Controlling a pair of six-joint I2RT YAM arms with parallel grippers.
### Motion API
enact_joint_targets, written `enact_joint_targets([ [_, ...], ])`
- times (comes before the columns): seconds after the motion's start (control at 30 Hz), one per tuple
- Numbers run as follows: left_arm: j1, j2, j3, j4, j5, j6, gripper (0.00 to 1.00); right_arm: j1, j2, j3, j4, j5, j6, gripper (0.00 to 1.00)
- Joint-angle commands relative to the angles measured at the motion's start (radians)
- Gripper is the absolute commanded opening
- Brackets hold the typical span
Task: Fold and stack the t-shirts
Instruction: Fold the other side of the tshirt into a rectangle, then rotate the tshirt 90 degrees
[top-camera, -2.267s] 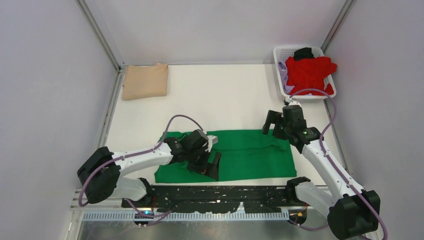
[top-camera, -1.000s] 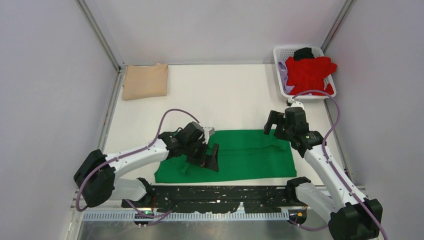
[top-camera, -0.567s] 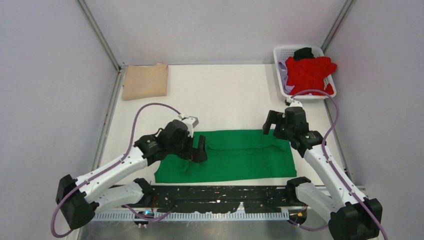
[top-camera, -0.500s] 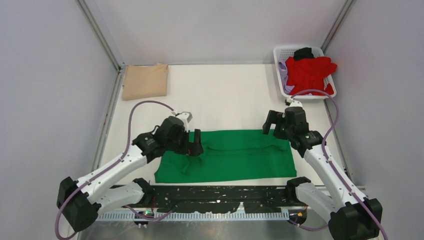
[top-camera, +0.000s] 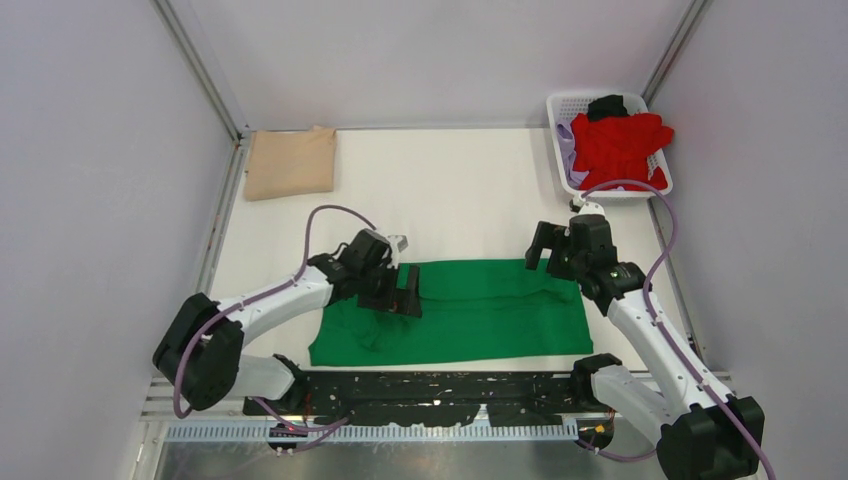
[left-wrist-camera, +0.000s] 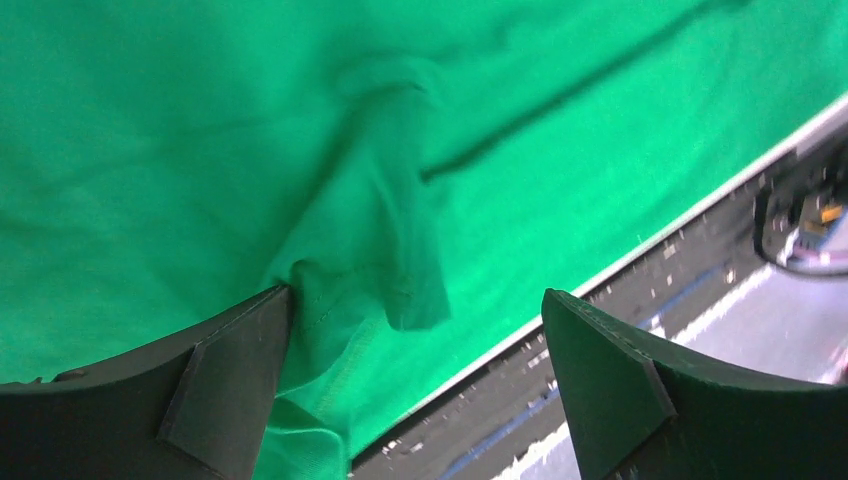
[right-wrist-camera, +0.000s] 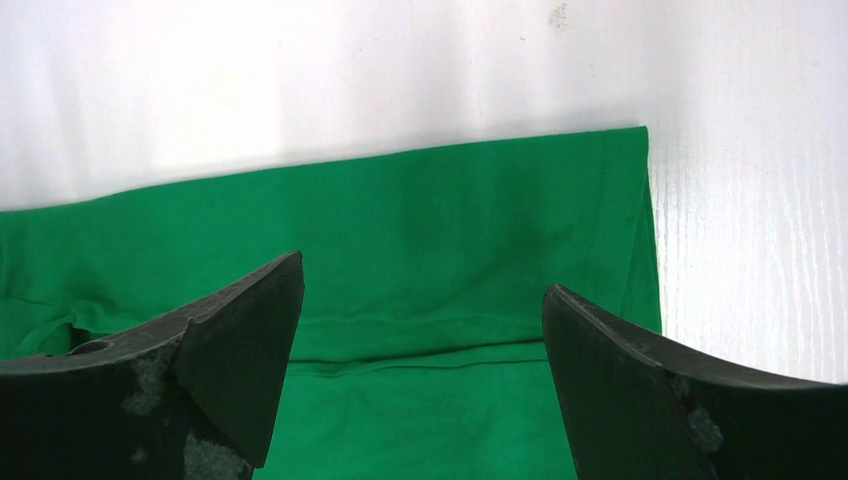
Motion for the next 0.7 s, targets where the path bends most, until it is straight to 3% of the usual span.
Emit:
enact_joint_targets([
  [0.0, -0.116, -0.045, -0.018, -0.010, 0.075, 0.017, 0.99, -0.004, -0.024, -0.001, 0.034, 0.020, -0.014, 0.95],
  [0.2, -0.255, -0.089, -0.060, -0.013, 0.168, -0.077, 0.99, -0.002, -0.016, -0.001, 0.037, 0.015, -0.016, 0.95],
  [0.4, -0.255, -0.157, 0.000, -0.088, 0.009, -0.058, 0.99, -0.003, 0.004, -0.005, 0.052, -0.029, -0.021, 0.95],
  [0.53, -0.183, -0.225, 0.006, -0.083, -0.087, -0.086, 0.99, -0.003, 0.039, -0.006, 0.066, -0.114, -0.013, 0.95],
  [0.67, -0.023, -0.196, -0.055, 0.027, 0.001, -0.133, 0.99, 0.001, 0.118, -0.028, 0.096, -0.207, 0.016, 0.96],
])
